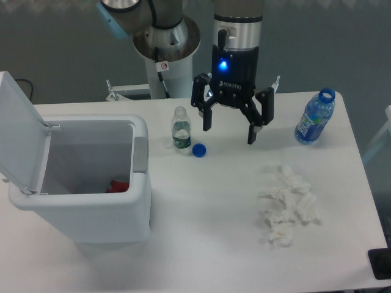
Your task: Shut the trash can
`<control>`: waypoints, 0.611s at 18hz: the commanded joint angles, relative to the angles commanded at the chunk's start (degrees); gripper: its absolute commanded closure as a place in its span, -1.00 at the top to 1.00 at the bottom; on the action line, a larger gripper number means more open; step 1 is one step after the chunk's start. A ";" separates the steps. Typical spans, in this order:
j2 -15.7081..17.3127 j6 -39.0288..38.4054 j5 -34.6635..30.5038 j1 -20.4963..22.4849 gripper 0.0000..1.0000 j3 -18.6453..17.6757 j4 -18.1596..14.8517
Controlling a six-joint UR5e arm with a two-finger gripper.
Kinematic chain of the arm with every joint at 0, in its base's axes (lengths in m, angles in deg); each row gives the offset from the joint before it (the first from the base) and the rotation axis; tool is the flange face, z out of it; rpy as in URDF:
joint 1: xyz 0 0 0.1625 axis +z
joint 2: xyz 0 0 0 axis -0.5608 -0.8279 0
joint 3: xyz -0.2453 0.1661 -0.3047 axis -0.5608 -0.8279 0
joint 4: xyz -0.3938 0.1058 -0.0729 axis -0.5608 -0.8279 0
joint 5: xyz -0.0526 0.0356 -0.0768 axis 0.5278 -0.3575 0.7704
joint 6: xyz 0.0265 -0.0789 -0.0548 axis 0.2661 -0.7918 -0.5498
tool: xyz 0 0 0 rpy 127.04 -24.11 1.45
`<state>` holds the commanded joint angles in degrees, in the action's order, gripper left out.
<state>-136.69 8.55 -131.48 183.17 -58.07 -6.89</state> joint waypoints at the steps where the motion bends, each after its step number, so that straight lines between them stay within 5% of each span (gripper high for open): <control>1: 0.09 -0.09 0.00 0.18 1.00 0.00 0.00; 11: 3.07 -2.20 -0.26 0.27 1.00 -2.11 -0.44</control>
<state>-133.62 6.35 -131.74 183.44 -60.18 -7.33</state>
